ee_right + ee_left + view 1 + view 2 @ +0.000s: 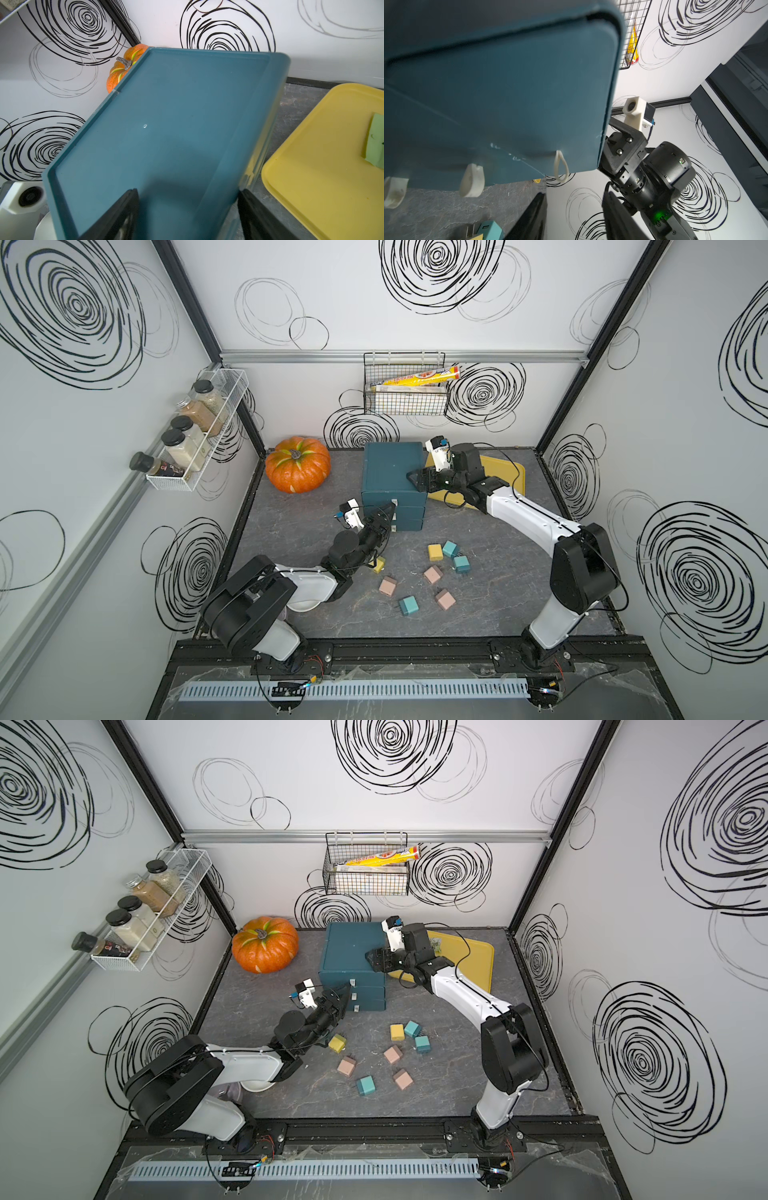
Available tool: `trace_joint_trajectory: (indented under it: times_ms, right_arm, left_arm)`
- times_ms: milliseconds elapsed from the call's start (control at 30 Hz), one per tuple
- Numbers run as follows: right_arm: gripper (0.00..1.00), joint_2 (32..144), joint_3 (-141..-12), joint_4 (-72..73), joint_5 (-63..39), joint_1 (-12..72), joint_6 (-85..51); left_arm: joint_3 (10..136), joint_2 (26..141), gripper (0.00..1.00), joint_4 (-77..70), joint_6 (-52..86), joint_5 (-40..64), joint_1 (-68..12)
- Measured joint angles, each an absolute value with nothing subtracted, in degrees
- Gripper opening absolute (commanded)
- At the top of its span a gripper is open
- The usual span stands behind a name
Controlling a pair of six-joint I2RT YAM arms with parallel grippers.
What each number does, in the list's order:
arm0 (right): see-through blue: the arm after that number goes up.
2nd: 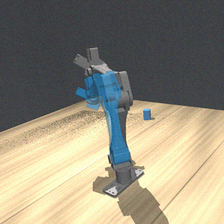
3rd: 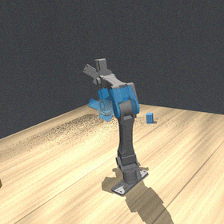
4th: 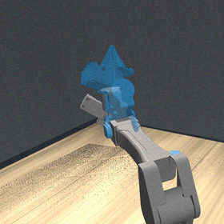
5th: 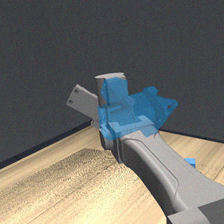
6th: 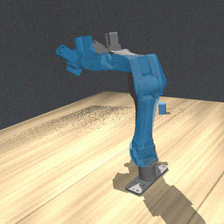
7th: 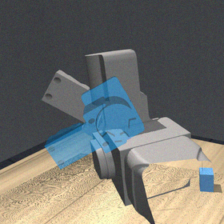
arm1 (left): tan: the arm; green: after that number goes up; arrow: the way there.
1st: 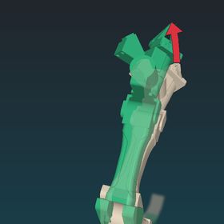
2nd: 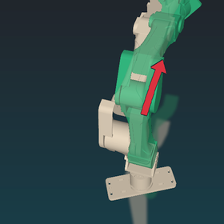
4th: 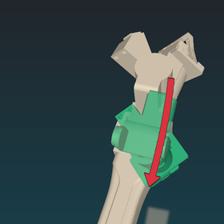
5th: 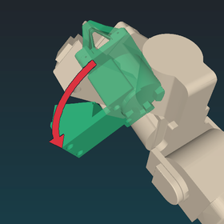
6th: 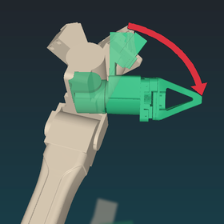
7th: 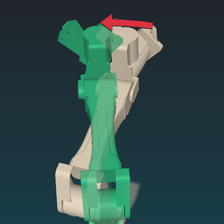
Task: Place the plugs into the drawer by color
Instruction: Open the drawer in the storage box.
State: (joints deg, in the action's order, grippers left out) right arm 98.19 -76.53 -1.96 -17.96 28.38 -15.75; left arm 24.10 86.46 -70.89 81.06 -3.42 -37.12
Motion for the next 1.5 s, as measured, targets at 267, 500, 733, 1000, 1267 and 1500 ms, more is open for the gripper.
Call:
trace_joint_trajectory:
  times_ms: [267,500,733,1000,1267,1500]
  right_arm:
    - [0.8,98.19,-76.49,-1.76,-17.93,28.38,-15.59]
    - [0.8,98.21,-76.49,-1.74,-17.87,28.38,-15.59]
    - [0.8,98.24,-76.49,-1.72,-17.78,28.38,-15.57]
    - [0.8,98.32,-76.47,-1.61,-17.61,28.38,-15.59]
    - [0.8,98.89,-76.47,-0.6,-18.02,28.34,-16.14]
    - [0.8,99.15,-76.47,-0.1,-17.85,28.32,-17.43]
  left_arm:
    - [25.82,92.36,0.37,-73.52,81.21,-3.95,-37.12]
    - [27.14,93.69,0.3,-74.87,80.2,-4.08,-37.12]
    - [28.64,92.68,0.1,-72.64,77.87,-4.73,-37.04]
    - [28.29,92.84,0.0,-72.51,76.84,-3.38,-36.64]
    - [20.91,84.58,0.0,-70.7,75.92,-3.25,-39.79]
    - [15.55,76.71,0.0,-68.2,75.68,-4.14,-42.57]
